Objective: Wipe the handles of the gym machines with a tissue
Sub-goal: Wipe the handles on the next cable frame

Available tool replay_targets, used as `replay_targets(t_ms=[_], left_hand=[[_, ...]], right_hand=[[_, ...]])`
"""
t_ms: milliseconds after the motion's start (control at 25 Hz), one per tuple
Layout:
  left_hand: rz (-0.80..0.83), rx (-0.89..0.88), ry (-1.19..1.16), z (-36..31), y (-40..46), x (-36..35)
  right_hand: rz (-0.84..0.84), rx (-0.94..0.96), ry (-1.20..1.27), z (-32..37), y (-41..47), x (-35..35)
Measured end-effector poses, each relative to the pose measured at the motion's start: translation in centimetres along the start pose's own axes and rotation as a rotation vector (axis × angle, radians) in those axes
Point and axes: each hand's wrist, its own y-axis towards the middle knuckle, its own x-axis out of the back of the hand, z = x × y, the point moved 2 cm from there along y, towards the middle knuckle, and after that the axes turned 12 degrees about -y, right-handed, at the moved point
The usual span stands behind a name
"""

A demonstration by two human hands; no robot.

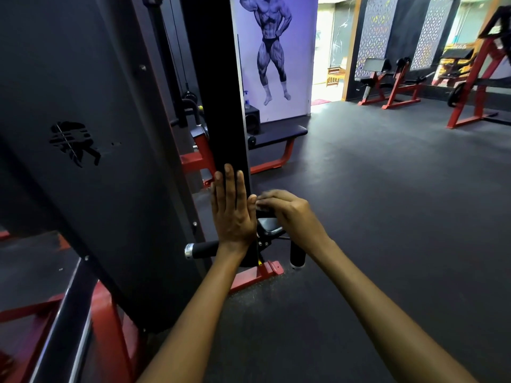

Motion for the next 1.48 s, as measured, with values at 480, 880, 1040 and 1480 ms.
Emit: replay_targets(t_ms=[480,880,1040,1480], left_hand=[[0.028,-0.019,-0.007,0.0,0.0,-0.3],[0.033,-0.066,-0.068,0.2,-0.2,-0.3],[0.045,-0.074,-0.102,0.2,-0.4,-0.5],[0.561,0.071,-0.540,1.9,-3.9,7.1]], right_hand=[[-0.125,-0.676,0.485,-5.0,-4.6,0.2],[-0.357,-0.731,0.178,-2.5,-7.5,-0.1],[-0.283,-0.893,-0.064,-0.2,-13.5,-4.7],[-0.294,-1.210,-0.179,9.8,-10.7,-4.6]])
